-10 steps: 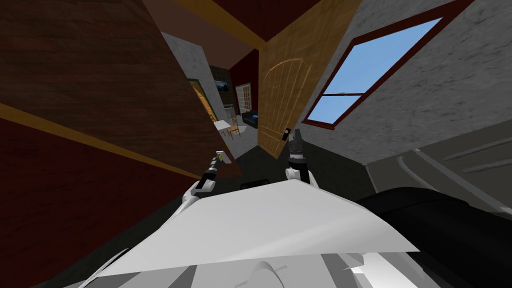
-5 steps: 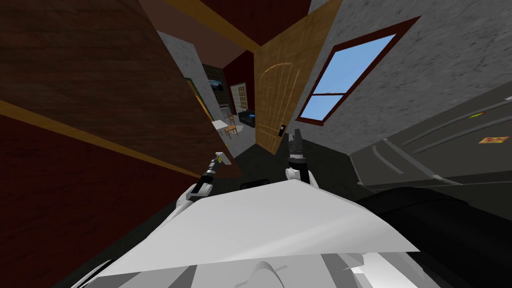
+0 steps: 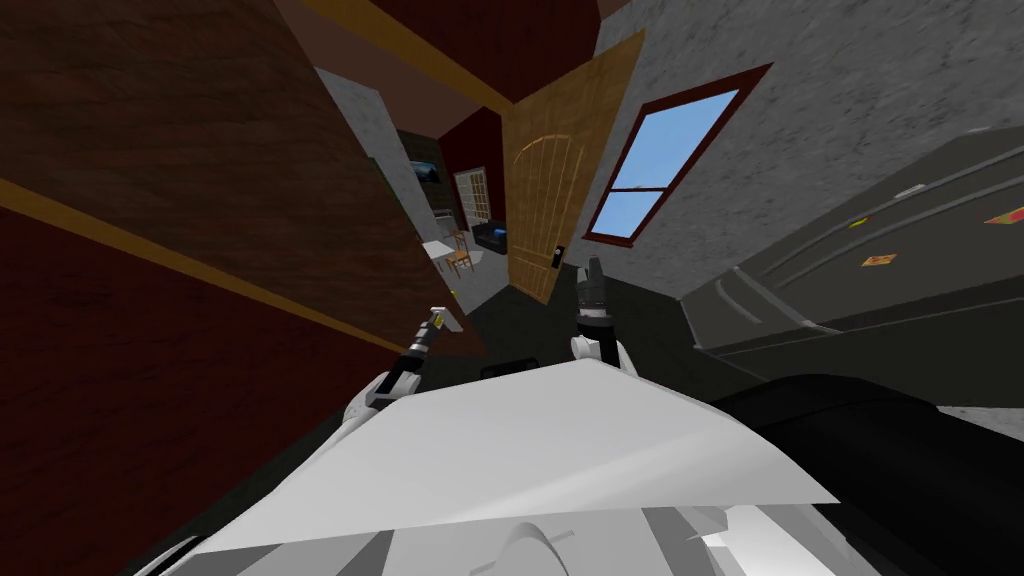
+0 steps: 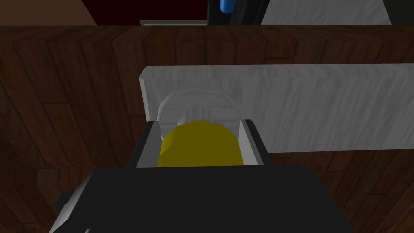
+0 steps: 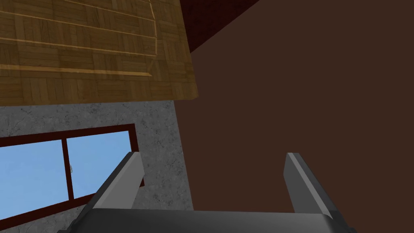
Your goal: Pull the door open
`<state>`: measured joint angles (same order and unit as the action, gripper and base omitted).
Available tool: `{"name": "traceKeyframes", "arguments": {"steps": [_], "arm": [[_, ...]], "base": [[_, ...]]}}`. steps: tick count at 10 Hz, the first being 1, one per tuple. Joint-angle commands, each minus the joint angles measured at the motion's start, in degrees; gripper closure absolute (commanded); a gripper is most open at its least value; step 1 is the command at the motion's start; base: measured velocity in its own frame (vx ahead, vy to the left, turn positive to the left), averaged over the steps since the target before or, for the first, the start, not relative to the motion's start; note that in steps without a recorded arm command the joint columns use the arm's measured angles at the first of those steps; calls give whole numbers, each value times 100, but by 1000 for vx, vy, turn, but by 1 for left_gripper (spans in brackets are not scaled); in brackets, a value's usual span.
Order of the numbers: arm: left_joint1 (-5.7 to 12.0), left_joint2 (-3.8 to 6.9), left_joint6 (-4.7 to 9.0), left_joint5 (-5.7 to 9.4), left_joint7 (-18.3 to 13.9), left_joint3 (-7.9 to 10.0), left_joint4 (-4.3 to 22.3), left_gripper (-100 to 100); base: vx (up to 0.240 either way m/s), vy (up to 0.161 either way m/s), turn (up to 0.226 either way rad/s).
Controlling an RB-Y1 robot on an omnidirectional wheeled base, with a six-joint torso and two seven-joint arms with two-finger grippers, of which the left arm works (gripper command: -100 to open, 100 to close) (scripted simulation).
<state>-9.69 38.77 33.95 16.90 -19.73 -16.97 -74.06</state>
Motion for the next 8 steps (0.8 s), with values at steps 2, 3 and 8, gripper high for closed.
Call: {"name": "traceKeyframes", "arguments": {"steps": [2,3,8], "arm": [[-76,176,225,4,-109,-104,12,100],[-90,212,268,6,-132,-125,15,100],[-204,507,619,20,-316,-292,42,100]], "base": [[-209,89,-150],[-177,120,-90],[-179,119,-123]]}}
